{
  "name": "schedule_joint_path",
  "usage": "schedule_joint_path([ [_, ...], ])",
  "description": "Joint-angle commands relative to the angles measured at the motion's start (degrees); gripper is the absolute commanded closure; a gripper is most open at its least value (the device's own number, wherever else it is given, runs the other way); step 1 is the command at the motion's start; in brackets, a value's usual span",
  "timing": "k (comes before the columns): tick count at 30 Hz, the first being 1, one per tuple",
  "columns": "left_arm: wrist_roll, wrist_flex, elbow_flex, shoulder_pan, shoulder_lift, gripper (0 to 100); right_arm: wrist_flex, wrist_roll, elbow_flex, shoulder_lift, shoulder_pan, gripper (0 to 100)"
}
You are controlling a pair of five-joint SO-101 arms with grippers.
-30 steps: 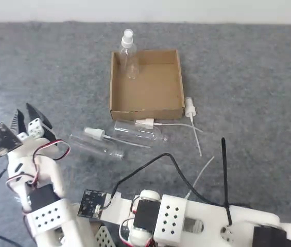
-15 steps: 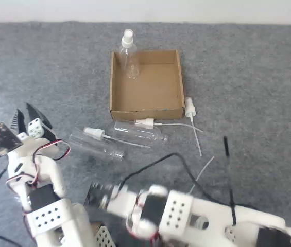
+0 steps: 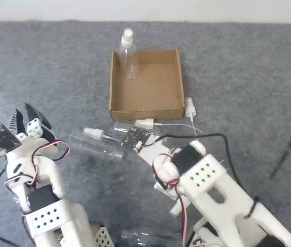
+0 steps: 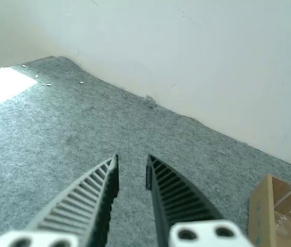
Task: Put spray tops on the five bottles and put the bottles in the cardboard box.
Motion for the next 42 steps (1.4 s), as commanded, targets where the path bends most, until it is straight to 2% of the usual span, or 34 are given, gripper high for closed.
schedule_joint_path([
  [1, 0.6, -1.8, -0.7, -0.2, -0.5, 92, 5.2, 0.7, -4.7, -11.4, -6.7, 75.6],
  [6, 0.6, -1.8, -0.7, -0.2, -0.5, 92, 9.6, -7.8, -4.6, -19.7, -15.9, 75.6],
  [10, 0.6, -1.8, -0.7, -0.2, -0.5, 92, 11.6, -14.0, -4.5, -21.1, -25.0, 75.6],
  [17, 0.6, -1.8, -0.7, -0.2, -0.5, 92, 3.7, -22.0, 3.7, -21.1, -39.0, 75.3],
  [20, 0.6, -1.8, -0.7, -0.2, -0.5, 92, -2.4, -24.2, 7.6, -21.1, -40.6, 75.6],
  [26, 0.6, -1.8, -0.7, -0.2, -0.5, 92, -9.7, -23.9, 13.5, -21.1, -40.7, 75.7],
  [33, 0.6, -1.8, -0.7, -0.2, -0.5, 92, -12.2, -23.9, 16.3, -21.0, -40.8, 75.7],
  [42, 0.6, -1.8, -0.7, -0.2, -0.5, 92, -12.2, -24.4, 16.1, -20.3, -44.6, 75.7],
])
